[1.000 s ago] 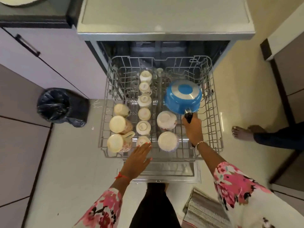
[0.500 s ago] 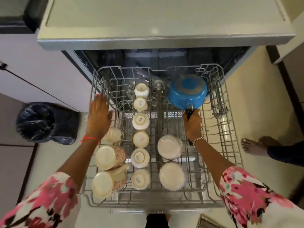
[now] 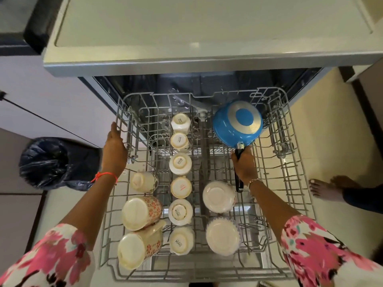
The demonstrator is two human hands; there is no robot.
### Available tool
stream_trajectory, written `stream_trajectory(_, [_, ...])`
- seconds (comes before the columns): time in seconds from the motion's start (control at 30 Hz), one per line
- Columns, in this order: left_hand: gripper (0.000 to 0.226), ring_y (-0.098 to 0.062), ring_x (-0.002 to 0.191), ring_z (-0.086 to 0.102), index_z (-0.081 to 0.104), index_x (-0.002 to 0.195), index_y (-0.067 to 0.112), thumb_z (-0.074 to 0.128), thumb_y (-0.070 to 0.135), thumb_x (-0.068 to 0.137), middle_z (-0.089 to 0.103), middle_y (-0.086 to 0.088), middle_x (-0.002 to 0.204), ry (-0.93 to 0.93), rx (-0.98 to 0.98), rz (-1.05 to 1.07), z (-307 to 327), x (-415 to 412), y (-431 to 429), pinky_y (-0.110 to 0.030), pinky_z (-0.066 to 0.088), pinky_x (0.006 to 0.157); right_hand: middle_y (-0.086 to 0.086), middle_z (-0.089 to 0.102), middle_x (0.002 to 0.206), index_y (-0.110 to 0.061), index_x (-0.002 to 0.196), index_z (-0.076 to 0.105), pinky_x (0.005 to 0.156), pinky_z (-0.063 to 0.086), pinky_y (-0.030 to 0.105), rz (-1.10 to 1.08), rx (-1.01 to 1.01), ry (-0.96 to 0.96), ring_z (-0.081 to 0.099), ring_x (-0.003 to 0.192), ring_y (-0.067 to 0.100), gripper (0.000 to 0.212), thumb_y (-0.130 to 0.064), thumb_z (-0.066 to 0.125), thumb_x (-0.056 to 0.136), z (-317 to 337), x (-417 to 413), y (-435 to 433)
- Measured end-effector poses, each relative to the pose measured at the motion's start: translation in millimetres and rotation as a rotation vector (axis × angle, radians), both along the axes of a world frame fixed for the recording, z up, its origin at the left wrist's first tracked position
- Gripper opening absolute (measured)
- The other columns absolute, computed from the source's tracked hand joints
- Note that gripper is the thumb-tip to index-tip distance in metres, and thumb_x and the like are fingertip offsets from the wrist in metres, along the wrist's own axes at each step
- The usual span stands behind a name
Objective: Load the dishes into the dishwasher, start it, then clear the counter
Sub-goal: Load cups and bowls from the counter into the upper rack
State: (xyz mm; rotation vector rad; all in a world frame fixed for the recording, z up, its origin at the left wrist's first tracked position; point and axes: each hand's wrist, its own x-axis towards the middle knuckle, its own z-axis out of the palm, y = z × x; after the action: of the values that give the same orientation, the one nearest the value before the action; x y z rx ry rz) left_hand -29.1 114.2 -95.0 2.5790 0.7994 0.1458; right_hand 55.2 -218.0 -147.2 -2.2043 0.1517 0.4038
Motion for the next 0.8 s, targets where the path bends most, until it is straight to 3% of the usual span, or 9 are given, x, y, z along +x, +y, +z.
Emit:
stream_trajectory(0.13, [0.067, -0.045, 0.095, 0.055, 0.021, 0.143, -0.002, 0.041, -0.022, 0.082, 0.051, -0.033, 0.114, -0.033, 0.021, -0.009, -2, 0, 0, -0.053, 0.047, 0.086, 0.020, 0.061, 0.099, 0.003, 0.133, 0.030, 0.065, 0.041, 0.026, 0.000, -0.033, 0.012, 0.053, 0.074, 0.020, 0.043, -0.007, 0.047, 0.094, -4, 2, -4])
stream_trajectory(0.4, [0.066, -0.046, 0.092, 0.054, 0.020, 0.143, -0.002, 0.039, -0.022, 0.083, 0.050, -0.033, 0.113, -0.031, 0.028, -0.004, -1, 1, -1, -0.054, 0.047, 0.083, 0.020, 0.062, 0.104, 0.003, 0.132, 0.030, 0.076, 0.045, 0.028, 0.080, -0.105, 0.018, 0.061, 0.097, 0.032, 0.050, -0.003, 0.055, 0.089, -7, 7, -10])
stream_trajectory(0.5, [0.067, -0.046, 0.099, 0.052, 0.019, 0.144, -0.002, 0.040, -0.021, 0.083, 0.048, -0.033, 0.118, -0.016, 0.003, -0.021, -1, 1, 1, -0.053, 0.045, 0.089, 0.024, 0.061, 0.107, 0.004, 0.133, 0.030, 0.081, 0.050, 0.036, 0.108, -0.169, 0.035, 0.061, 0.100, 0.037, 0.050, -0.001, 0.054, 0.089, -7, 6, -12])
stream_trajectory(0.7, [0.060, -0.042, 0.123, 0.037, 0.019, 0.144, -0.005, 0.042, -0.012, 0.088, 0.034, -0.029, 0.138, 0.004, -0.087, -0.037, 14, -16, -12, -0.043, 0.031, 0.104, 0.023, 0.052, 0.123, -0.001, 0.139, 0.026, 0.085, 0.047, 0.036, 0.217, -0.261, 0.021, 0.056, 0.107, 0.037, 0.058, -0.008, 0.056, 0.090, 7, -6, -25])
stream_trajectory(0.8, [0.052, -0.038, 0.136, 0.024, 0.028, 0.140, -0.008, 0.047, -0.003, 0.092, 0.028, -0.027, 0.145, -0.098, -0.053, -0.108, 23, -43, -37, -0.037, 0.018, 0.114, 0.023, 0.057, 0.114, 0.002, 0.130, 0.040, 0.074, 0.044, 0.029, 0.259, -0.275, -0.044, 0.059, 0.095, 0.033, 0.043, -0.012, 0.055, 0.092, 28, -32, -33])
